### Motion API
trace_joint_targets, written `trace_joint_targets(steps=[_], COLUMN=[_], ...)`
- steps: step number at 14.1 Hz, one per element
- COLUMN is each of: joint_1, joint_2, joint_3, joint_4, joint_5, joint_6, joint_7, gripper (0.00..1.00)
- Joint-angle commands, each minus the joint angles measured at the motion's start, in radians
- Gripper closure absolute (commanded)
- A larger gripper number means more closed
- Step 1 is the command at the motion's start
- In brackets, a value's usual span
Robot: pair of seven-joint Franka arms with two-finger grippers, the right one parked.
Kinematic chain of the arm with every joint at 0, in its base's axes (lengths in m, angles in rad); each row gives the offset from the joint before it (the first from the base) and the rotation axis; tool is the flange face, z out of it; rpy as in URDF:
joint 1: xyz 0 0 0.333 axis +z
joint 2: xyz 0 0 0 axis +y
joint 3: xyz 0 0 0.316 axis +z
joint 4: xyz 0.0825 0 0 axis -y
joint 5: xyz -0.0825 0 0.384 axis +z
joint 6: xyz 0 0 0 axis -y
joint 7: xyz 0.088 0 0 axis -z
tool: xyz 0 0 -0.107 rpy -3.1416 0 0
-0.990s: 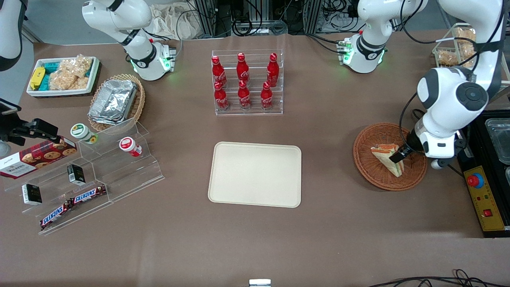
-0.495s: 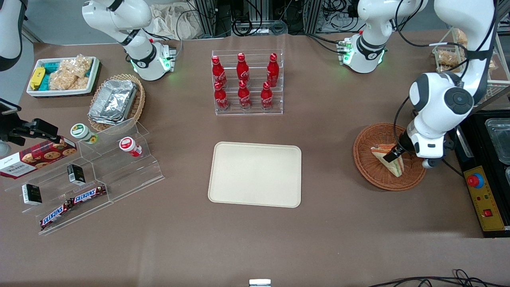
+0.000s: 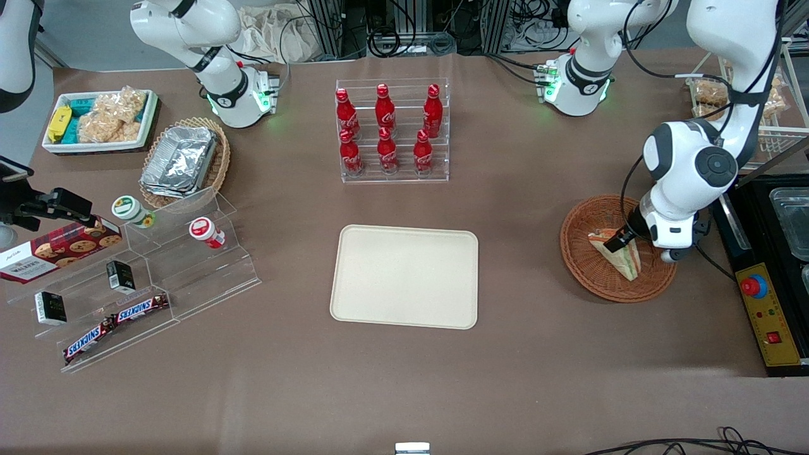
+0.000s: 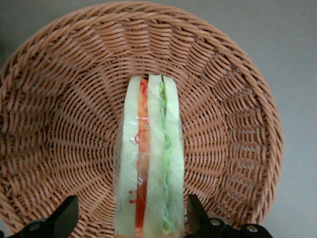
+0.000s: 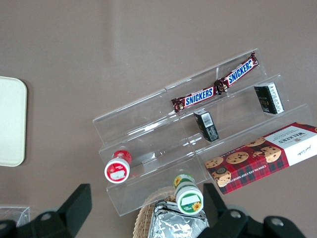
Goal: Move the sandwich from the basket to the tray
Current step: 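Close the left gripper on the sandwich and lift it from the basket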
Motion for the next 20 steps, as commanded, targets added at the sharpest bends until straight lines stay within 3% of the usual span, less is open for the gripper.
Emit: trace_joint_targets(steps=[1,2,4,7,9,12,15,17,20], joint_1=[0.003,0.003,0.003,0.000,-0.012,-0.030,-0.039,-0.043,-0.050], joint_2=[0.005,0.005,0.002,-0.015,-0.044,-0.015,0.069,0.133,0.202], joint_3=[-0.003,-0.003,-0.003,-0.008,-0.014,-0.071,-0.144,-0.222,-0.330], joint_4=[-0.001,-0.001,0.001,0.028,0.097,0.396,0.739,0.915,0.992], joint_5=[0.004,0.002,0.004,-0.001,-0.001,-0.002,-0.001,-0.001,-0.006], joint_6=[0.021,0.021,0.021,-0.002,-0.133,-0.566,-0.889,-0.996,-0.988], joint_7=[-0.005,-0.007,-0.004,-0.005,0.001,0.010,0.015,0.007,0.005], gripper=[0.40,0.53,1.00,1.00,1.00,1.00,1.00,1.00,1.00])
